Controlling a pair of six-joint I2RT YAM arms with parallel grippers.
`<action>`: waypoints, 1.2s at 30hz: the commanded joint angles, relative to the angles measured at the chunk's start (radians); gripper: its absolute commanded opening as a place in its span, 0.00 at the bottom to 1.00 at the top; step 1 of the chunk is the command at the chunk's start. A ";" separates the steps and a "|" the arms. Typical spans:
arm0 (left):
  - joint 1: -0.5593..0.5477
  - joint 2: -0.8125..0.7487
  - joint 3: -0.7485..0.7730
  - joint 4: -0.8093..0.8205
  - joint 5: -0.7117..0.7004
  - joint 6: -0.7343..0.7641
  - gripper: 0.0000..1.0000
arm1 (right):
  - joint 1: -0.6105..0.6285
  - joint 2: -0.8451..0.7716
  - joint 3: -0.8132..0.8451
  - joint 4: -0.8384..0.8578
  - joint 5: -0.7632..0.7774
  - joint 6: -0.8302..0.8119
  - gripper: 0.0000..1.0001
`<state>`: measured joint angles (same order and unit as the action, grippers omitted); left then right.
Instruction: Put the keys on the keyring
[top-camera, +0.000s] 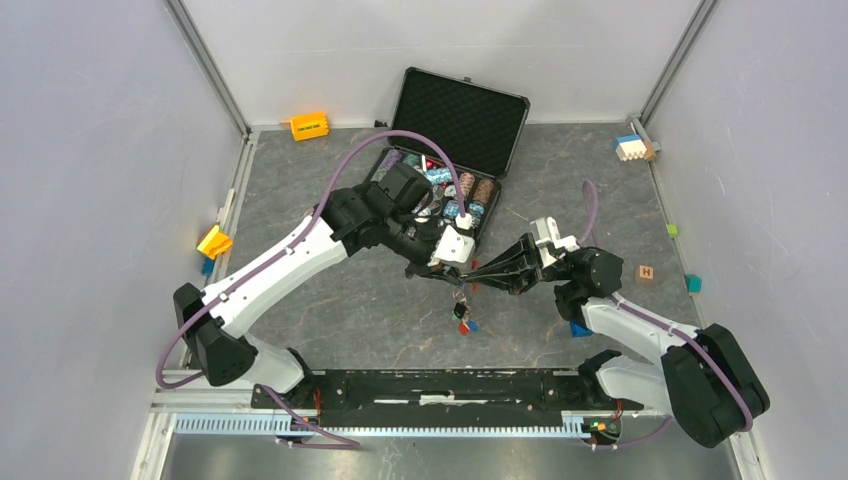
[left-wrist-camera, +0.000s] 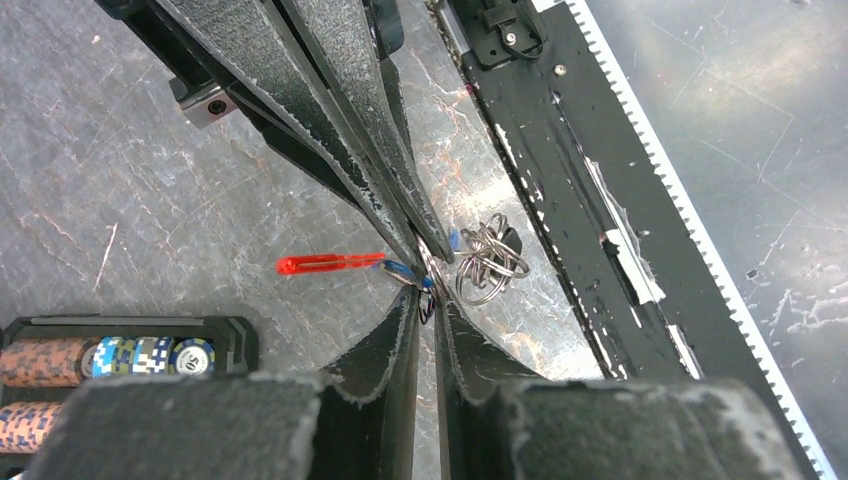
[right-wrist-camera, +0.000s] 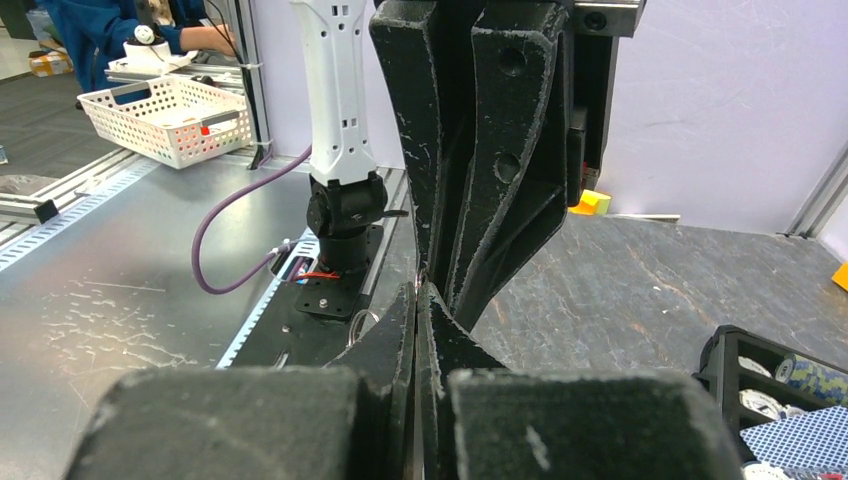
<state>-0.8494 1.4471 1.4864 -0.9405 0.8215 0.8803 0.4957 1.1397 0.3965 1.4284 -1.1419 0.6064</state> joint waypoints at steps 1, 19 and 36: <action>0.016 0.015 0.060 -0.046 0.029 0.111 0.17 | 0.011 -0.011 -0.001 0.120 0.000 0.025 0.00; 0.049 0.055 0.094 -0.113 0.092 0.198 0.12 | 0.014 -0.012 -0.002 0.118 -0.002 0.023 0.00; 0.089 -0.086 0.001 -0.154 0.143 0.192 0.42 | 0.014 -0.017 0.011 0.000 0.009 -0.058 0.00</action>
<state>-0.7544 1.3678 1.5017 -1.1061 0.8783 1.0809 0.5041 1.1351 0.3954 1.4155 -1.1465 0.5777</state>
